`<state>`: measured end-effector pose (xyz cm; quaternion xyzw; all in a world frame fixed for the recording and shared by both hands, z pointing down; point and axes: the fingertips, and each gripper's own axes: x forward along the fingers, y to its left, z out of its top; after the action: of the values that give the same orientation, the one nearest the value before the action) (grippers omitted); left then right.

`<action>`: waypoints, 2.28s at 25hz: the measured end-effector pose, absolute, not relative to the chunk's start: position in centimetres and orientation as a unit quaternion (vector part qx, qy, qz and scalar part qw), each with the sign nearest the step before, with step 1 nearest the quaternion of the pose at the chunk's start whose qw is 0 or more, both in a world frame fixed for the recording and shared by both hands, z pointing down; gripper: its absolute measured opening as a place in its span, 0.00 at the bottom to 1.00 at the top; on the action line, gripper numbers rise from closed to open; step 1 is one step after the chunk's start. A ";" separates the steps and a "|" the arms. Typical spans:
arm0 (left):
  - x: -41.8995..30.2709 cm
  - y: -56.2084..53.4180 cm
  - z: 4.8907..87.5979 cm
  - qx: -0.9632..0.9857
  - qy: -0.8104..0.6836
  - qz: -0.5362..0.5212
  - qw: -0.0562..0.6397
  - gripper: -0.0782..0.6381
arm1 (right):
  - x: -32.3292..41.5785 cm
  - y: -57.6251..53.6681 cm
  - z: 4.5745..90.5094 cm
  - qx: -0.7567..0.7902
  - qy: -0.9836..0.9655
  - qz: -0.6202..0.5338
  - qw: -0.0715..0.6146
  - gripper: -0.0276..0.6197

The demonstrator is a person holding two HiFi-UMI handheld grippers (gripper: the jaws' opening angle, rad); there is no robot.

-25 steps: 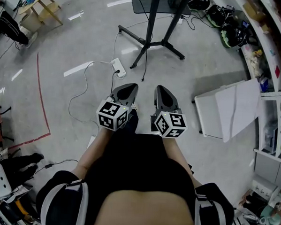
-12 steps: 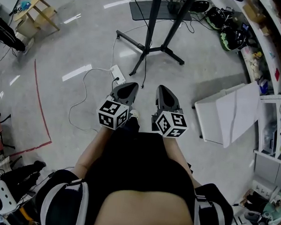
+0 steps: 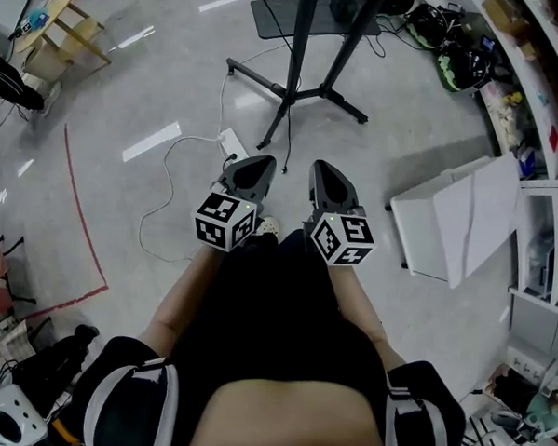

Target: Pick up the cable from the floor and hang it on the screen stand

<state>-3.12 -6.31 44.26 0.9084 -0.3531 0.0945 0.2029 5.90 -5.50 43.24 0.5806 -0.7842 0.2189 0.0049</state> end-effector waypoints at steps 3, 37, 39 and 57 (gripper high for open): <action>-2.9 -6.8 44.5 0.908 -0.354 0.095 0.203 0.12 | 6.2 -5.8 43.2 0.569 -0.795 0.211 0.015 0.08; -0.5 -15.4 54.4 0.887 -0.388 0.084 0.238 0.12 | 9.6 -18.3 53.9 0.496 -0.843 0.184 0.095 0.08; -0.5 -15.9 55.6 0.882 -0.395 0.084 0.242 0.12 | 9.7 -19.0 55.0 0.501 -0.839 0.192 0.087 0.08; -0.7 -16.6 66.1 0.877 -0.398 0.096 0.252 0.12 | 10.0 -21.0 67.6 0.483 -0.842 0.212 0.116 0.08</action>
<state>-0.68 -16.60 66.13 0.8766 -0.3985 0.0964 0.2519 10.01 -20.98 67.58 0.4826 -0.8419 0.2121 0.1158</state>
